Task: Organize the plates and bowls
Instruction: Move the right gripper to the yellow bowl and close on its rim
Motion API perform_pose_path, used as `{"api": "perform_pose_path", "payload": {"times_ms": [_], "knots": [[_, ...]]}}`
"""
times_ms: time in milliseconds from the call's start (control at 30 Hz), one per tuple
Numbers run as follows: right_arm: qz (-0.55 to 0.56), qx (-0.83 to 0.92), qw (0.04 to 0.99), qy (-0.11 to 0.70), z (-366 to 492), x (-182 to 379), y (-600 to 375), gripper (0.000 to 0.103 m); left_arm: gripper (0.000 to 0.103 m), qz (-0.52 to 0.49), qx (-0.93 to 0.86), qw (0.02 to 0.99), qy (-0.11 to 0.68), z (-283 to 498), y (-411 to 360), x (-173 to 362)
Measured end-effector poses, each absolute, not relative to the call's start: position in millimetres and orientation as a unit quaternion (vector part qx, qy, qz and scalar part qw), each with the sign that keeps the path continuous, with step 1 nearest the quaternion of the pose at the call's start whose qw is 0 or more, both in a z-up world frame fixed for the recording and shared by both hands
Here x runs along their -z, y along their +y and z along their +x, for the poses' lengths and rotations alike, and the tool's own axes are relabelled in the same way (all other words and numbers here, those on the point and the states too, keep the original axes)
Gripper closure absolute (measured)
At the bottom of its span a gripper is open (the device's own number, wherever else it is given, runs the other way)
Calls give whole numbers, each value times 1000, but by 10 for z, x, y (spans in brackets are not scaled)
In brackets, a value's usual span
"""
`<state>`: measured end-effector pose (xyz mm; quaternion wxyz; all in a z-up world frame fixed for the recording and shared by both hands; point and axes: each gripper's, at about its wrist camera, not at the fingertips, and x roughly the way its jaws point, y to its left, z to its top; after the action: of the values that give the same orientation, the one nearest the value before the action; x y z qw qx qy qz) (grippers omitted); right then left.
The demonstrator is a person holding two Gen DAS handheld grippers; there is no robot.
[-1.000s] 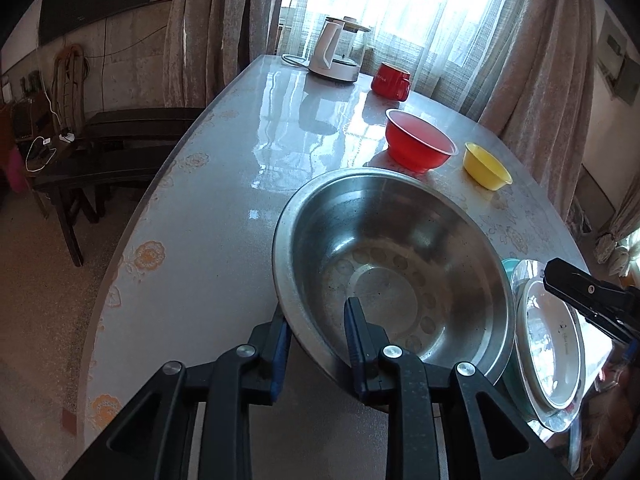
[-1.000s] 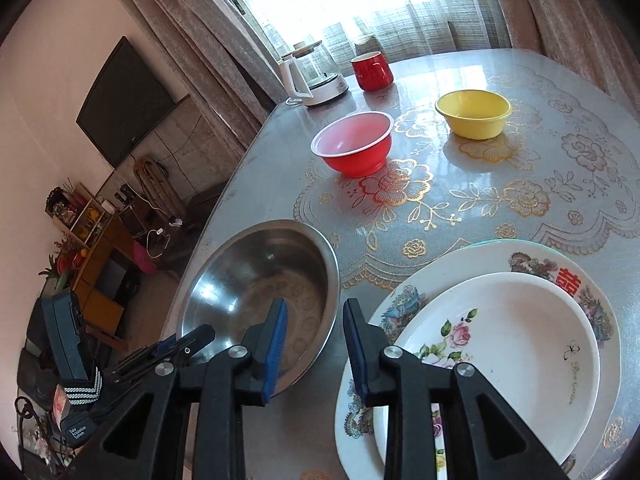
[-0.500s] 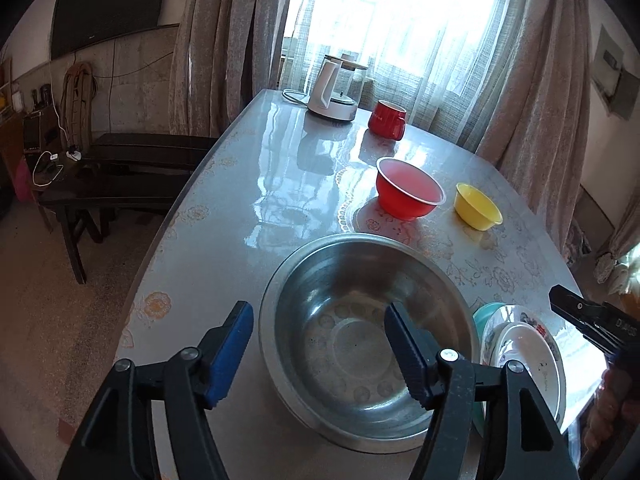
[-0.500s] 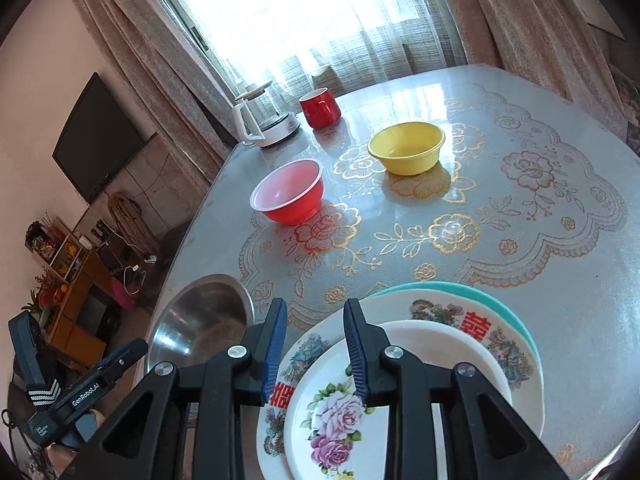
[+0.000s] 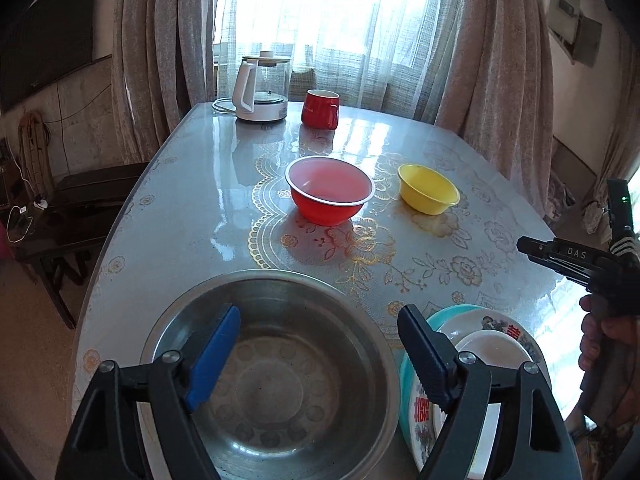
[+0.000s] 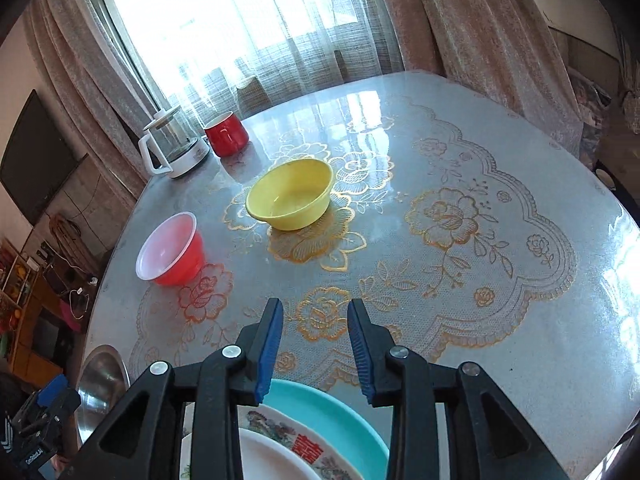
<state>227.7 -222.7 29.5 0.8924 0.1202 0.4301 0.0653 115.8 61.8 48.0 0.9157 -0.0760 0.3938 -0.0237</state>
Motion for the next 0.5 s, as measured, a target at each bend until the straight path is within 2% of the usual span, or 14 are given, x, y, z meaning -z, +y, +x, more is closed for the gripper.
{"api": "perform_pose_path", "payload": {"times_ms": [500], "knots": [[231,-57,832,501,3379,200,-2635,69,20,-86,38,888,450,1675,255,-317]]}}
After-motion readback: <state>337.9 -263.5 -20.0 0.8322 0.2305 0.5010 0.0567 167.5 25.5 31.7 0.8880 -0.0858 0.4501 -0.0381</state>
